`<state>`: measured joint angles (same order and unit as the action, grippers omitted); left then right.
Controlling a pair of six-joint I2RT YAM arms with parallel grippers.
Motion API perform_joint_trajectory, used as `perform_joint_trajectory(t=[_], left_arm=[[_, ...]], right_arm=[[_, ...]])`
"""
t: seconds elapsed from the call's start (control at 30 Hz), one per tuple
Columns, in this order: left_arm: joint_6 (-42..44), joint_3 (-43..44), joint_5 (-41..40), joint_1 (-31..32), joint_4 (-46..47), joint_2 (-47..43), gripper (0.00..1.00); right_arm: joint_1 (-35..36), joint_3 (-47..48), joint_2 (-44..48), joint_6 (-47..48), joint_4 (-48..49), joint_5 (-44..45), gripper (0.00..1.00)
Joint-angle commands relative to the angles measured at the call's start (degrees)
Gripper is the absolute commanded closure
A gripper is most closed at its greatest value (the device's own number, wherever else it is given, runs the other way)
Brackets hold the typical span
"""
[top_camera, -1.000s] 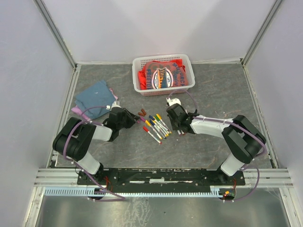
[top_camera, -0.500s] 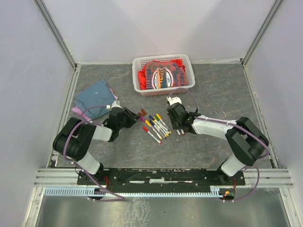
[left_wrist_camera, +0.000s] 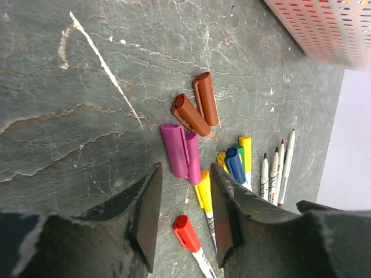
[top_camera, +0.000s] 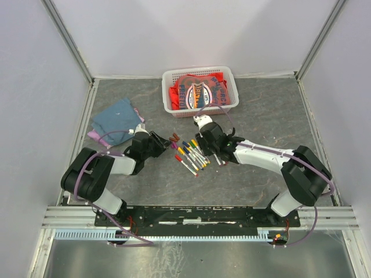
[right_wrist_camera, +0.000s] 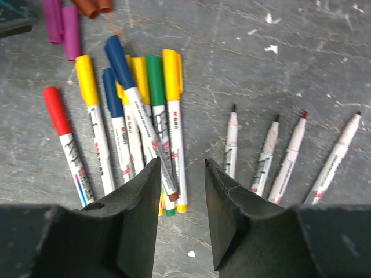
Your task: Open the pen caps
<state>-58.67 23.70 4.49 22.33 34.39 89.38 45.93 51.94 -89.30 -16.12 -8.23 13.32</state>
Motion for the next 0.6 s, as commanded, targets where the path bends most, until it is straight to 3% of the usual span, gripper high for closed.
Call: perform_joint_trajectory(t=[0.0,0.57], left_arm=[[0.99,-0.16,-1.32,0.01,0.31,-2.76,0.52],[0.49,-0.59,-0.54,-0.06,0.75,-4.13,0.5]], right_arm=[[1.35,3.64,-1.78,2.76,1.77,-3.06,0.57],[2.3,8.68,-9.21,4.25,-0.09,-5.06,0.57]])
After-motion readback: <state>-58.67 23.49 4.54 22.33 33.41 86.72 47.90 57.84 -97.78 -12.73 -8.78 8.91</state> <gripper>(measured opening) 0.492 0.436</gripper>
